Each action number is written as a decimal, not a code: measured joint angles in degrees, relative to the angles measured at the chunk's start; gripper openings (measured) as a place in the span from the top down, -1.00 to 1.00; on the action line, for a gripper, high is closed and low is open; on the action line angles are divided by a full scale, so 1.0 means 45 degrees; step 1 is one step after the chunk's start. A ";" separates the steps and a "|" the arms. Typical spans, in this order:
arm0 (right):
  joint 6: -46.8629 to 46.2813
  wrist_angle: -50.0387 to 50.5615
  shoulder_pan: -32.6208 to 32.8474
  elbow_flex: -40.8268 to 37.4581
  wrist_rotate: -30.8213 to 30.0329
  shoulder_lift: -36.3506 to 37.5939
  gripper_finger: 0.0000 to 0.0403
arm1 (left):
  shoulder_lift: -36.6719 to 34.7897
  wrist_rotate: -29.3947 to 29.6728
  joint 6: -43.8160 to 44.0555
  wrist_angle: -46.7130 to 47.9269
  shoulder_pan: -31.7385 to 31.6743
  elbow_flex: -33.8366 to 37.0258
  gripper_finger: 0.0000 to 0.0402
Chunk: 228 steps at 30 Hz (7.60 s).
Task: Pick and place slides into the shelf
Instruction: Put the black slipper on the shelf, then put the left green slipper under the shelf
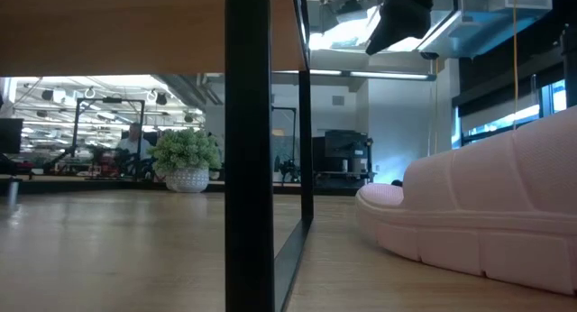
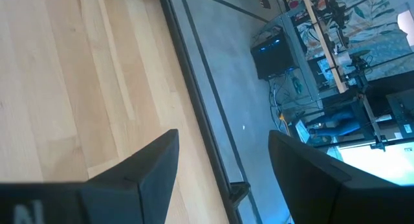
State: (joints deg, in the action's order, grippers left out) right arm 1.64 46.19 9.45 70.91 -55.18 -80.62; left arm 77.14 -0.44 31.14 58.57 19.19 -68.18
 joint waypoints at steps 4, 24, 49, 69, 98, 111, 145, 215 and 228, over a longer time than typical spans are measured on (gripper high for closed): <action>-0.0012 -0.0005 0.0000 0.0000 0.0000 0.0000 -0.18 | 0.0000 0.0070 0.0526 0.0000 0.0282 0.0000 0.26; -0.0027 -0.0015 -0.0001 0.0000 0.0000 -0.0005 -0.19 | 0.0000 0.0306 0.2768 0.0147 0.1764 0.0000 0.26; -0.0275 -0.0016 0.0000 0.0000 0.0000 -0.0010 -0.19 | -0.0010 0.0552 0.2477 0.0140 0.2689 -0.0346 0.26; -0.0305 -0.0015 0.0000 -0.0005 0.0000 -0.0010 -0.18 | -0.0010 -0.0223 0.0260 -0.1576 0.3779 -0.0481 0.26; -0.0361 -0.0019 0.0000 -0.0005 0.0000 -0.0010 -0.18 | 0.0005 -0.0283 0.1362 -0.3342 0.4311 0.0840 0.26; -0.0362 -0.0020 -0.0001 -0.0005 0.0000 -0.0010 -0.18 | 0.0005 -0.1218 0.1379 -0.3347 0.4331 0.0840 0.26; -0.0896 -0.0029 -0.0005 -0.0005 0.3862 -0.0010 -0.19 | -0.0010 0.0146 -0.5655 -0.6197 0.3545 -0.0391 0.26; 0.0316 -0.2459 -0.1409 -0.7514 0.4678 0.4931 -0.18 | -0.0024 -0.6753 -1.1620 -1.5311 -0.8191 0.4093 0.26; -0.2018 -0.1653 -0.1328 -0.6460 0.5646 0.2151 -0.18 | -0.0024 -0.6748 -1.1610 -1.5902 -0.8189 0.4711 0.26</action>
State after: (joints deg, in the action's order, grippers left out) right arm -7.44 38.76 3.48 41.84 -29.77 -70.94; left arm 77.03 -30.81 -21.10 -12.99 -17.66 -46.98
